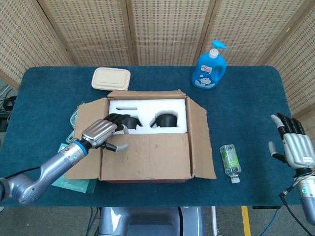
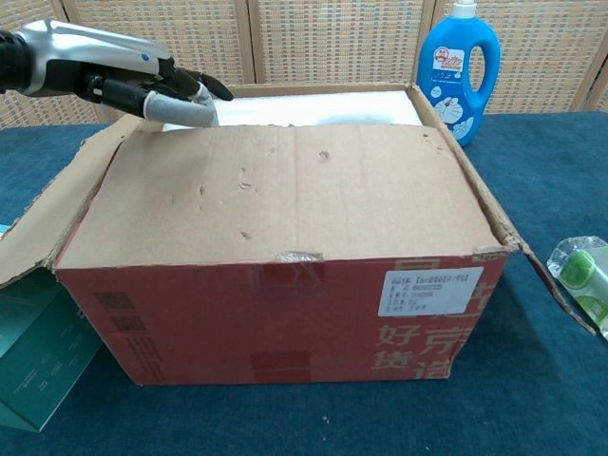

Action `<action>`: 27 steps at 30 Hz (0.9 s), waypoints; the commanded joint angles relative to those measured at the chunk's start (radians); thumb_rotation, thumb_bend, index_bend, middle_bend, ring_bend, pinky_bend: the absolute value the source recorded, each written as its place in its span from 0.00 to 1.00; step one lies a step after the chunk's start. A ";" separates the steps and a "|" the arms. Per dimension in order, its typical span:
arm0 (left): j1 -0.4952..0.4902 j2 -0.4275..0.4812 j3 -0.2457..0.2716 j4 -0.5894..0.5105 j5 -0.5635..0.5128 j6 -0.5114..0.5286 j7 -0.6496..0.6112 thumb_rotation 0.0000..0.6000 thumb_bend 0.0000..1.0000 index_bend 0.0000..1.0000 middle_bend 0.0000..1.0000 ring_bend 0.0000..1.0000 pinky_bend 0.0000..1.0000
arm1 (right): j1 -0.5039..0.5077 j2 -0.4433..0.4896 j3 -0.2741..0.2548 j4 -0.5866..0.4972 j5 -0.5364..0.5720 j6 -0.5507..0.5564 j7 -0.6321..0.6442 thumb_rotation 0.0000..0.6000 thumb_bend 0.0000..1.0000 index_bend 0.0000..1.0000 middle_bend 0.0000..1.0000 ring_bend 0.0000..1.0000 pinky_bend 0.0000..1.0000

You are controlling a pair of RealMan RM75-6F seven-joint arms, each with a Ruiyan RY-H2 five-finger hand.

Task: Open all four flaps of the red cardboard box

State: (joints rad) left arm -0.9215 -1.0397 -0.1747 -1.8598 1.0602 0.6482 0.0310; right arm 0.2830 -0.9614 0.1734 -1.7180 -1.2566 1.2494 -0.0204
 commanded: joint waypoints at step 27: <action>0.102 0.250 -0.088 -0.125 0.468 -0.077 -0.803 0.27 0.27 0.37 0.00 0.00 0.00 | 0.003 -0.002 0.005 -0.023 0.010 0.004 -0.036 1.00 0.54 0.00 0.06 0.00 0.03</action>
State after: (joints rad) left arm -0.8208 -0.8116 -0.2660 -1.9786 1.4724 0.5729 -0.7022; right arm 0.2859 -0.9635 0.1782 -1.7409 -1.2465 1.2531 -0.0562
